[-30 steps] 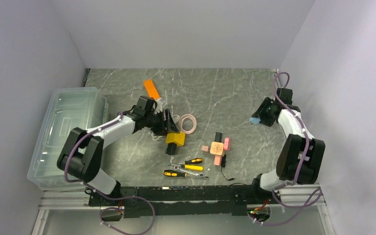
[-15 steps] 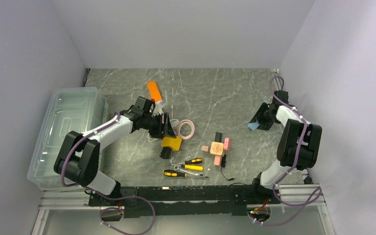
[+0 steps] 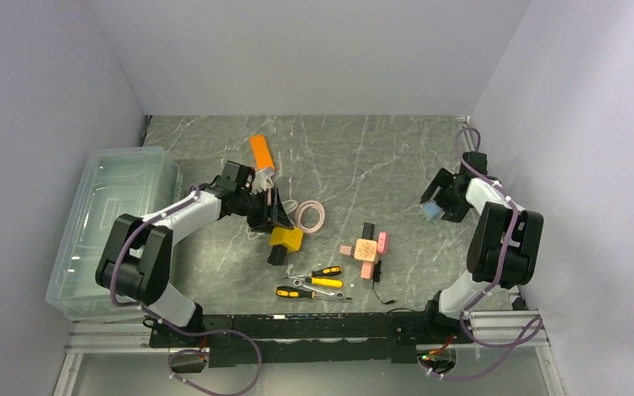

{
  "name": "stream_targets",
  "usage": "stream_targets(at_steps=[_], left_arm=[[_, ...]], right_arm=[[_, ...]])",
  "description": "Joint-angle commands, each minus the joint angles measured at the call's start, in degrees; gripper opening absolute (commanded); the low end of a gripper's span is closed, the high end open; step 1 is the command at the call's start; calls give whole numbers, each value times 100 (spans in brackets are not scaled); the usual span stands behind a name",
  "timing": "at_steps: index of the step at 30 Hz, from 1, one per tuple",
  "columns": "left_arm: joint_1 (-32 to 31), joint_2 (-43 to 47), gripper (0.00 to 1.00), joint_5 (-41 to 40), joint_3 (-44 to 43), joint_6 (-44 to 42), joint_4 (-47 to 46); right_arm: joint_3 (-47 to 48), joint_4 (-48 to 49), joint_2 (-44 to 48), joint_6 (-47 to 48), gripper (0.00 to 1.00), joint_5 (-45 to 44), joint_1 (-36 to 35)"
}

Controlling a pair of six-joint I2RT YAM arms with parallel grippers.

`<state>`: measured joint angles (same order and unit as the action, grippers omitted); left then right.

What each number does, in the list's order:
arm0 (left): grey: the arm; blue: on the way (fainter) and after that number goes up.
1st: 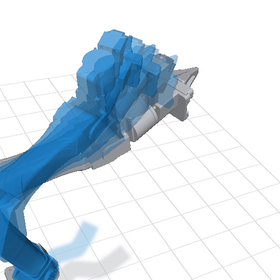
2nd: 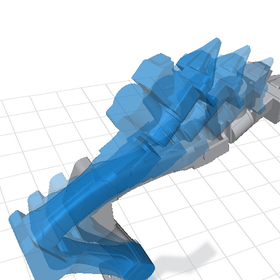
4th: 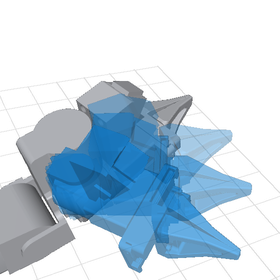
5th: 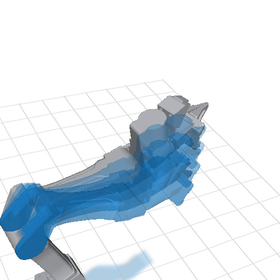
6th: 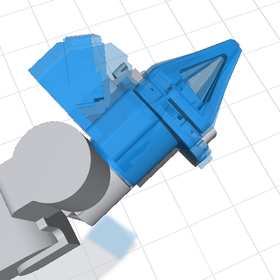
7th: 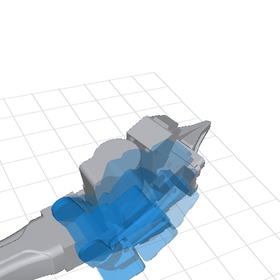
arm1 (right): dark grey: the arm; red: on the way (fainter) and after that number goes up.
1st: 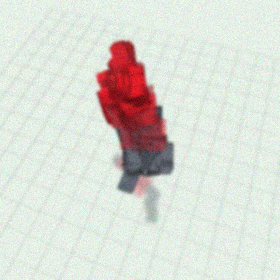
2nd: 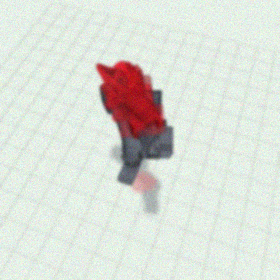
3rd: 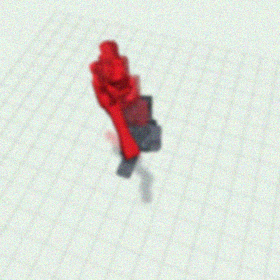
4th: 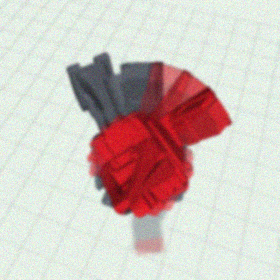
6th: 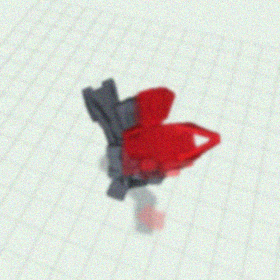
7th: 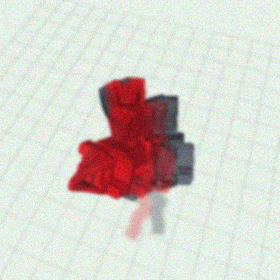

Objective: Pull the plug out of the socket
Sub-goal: Place the plug at the center of the board.

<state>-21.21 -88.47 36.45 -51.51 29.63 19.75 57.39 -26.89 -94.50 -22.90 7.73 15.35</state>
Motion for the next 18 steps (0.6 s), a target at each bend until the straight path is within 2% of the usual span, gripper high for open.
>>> stream_targets(at_steps=[1,7,10,14,18], left_arm=[[243,80,0,569,-201,208,-656],[714,0,0,781,180,929,-1381],[880,-37,0,763,369,1214,-1627],[1044,-35,0,696,596,1673,-2161],[1075,80,0,295,773,2130,-2638]], right_arm=[[-20,273,568,38,82,-96,29],[-283,421,1402,89,83,371,-62],[-309,272,1862,48,84,630,-337],[-456,210,2504,-145,84,368,-1269],[-787,566,3014,-811,84,121,-2360]])
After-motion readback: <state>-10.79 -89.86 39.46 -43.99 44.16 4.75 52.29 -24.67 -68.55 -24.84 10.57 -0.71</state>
